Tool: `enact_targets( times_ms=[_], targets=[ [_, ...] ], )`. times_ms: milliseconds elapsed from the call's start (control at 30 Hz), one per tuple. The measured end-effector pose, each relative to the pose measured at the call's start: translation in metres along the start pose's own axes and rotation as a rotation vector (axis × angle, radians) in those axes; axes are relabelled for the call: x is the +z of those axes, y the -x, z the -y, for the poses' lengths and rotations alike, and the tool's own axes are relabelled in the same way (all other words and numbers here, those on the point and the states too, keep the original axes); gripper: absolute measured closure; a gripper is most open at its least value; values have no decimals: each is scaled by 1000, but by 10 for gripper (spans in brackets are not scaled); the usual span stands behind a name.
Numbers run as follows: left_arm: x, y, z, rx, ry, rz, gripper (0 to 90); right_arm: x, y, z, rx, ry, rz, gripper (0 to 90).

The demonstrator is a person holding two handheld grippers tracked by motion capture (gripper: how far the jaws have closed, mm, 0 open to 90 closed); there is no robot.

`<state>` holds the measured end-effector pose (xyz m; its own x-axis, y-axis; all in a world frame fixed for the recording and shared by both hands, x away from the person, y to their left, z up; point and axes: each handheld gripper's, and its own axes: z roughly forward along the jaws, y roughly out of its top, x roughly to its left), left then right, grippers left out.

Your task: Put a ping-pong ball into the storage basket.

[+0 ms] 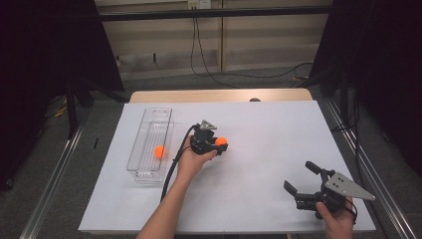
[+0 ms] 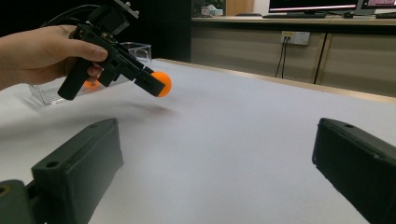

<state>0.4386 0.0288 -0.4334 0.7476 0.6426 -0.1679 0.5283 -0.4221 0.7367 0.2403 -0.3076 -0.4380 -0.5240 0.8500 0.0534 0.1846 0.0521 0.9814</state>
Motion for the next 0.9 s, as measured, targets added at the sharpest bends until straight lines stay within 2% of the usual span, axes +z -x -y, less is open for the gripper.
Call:
enact_targets(
  times_ms=[400, 600, 700, 900],
  targets=[
    [-4, -3, 5, -21, -2, 5, 508, 1, 0, 0, 3, -1, 2, 11],
    [-6, -4, 6, -22, -10, 16, 508, 0, 0, 0, 2, 0, 2, 11],
    [-7, -3, 6, -9, -12, 5, 508, 0, 0, 0, 3, 1, 1, 11],
    [-10, -4, 6, -30, -9, 28, 509, 0, 0, 0, -1, 0, -2, 11]
  ],
)
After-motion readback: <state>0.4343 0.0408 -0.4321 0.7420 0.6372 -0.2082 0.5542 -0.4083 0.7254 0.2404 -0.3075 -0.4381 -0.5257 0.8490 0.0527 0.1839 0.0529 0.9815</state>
